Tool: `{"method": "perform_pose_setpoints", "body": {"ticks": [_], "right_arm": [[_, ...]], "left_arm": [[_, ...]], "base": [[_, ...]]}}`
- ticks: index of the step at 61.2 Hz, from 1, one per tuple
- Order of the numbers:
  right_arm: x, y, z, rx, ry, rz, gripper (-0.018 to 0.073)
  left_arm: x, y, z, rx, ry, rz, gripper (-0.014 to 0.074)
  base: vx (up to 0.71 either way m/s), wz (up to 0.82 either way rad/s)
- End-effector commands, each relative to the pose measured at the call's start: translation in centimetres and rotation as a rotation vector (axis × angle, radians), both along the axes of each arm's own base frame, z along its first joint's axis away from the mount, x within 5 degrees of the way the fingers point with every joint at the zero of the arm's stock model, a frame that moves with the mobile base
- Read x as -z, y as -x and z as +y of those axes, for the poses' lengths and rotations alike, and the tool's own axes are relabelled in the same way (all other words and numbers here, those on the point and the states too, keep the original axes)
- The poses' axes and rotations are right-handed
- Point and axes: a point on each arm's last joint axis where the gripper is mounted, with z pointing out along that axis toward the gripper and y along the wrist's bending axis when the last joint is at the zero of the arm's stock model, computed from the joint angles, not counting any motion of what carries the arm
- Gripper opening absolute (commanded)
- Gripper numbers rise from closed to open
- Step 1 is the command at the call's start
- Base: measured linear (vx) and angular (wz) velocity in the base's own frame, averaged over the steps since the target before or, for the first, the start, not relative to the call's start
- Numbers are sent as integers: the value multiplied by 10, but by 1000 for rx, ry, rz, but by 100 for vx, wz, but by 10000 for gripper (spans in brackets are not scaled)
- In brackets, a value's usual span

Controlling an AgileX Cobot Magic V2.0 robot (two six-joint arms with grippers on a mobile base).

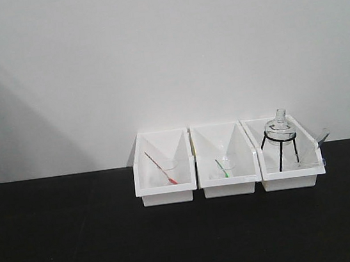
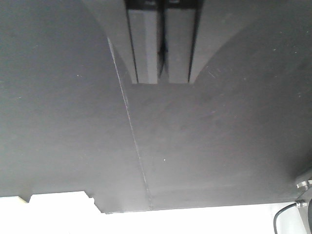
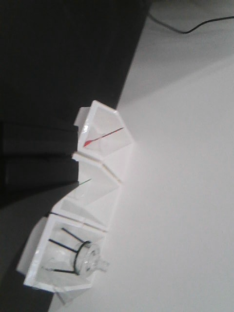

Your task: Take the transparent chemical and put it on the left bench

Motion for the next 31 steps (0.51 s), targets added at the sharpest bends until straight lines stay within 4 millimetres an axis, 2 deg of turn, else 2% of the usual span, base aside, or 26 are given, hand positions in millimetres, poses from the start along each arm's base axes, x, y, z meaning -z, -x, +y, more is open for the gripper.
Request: {"method": "perform_pose_setpoints", "body": {"ticks": [1, 8, 14, 21, 24, 31], "right_arm": [[-7, -5, -9, 108, 9, -5, -8], [-5, -4, -17, 189, 11, 27, -8], [6, 5, -26, 262, -27, 56, -8], [37, 24, -38, 348, -114, 53, -8], [58, 35, -41, 367, -135, 41, -8], [91, 58, -43, 377, -168, -15, -8]], "left_arm": [[-3, 1, 0, 1, 14, -81, -4], [-3, 1, 0, 1, 14, -81, -4], [-3, 1, 0, 1, 14, -81, -4], [-3, 1, 0, 1, 14, -81, -4], [-3, 1, 0, 1, 14, -81, -4], [-3, 1, 0, 1, 14, -81, -4]], "base": [[0, 0], [0, 0], [0, 0], [0, 0], [0, 0], [0, 0]]}}
